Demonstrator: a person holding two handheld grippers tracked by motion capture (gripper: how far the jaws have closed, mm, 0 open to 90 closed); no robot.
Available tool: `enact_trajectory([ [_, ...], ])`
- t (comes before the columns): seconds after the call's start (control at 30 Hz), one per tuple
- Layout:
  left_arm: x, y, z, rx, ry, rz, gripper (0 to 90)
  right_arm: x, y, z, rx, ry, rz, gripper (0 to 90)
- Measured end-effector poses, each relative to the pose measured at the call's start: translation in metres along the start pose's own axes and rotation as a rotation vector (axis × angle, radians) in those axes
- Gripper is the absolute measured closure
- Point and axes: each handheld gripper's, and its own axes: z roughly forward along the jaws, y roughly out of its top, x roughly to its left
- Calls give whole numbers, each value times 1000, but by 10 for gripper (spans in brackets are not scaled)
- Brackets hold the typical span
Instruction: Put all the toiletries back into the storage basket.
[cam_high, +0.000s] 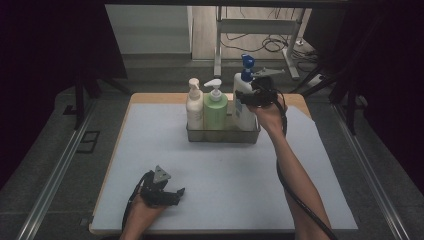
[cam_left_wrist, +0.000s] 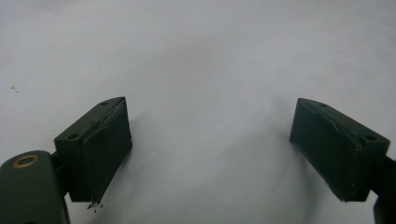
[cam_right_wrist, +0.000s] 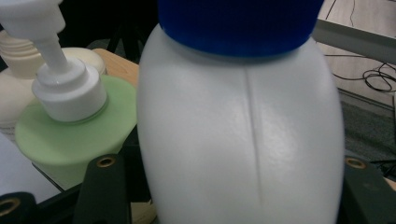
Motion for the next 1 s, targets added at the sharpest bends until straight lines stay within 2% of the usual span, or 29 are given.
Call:
enact_trajectory([
  [0.37, 0, 0, 0, 1, 1, 1, 122, 2, -9, 2, 28, 20, 5, 401],
  [1.0, 0, 0, 0, 0, 0, 0, 122, 1, -30, 5, 85, 17, 11, 402],
])
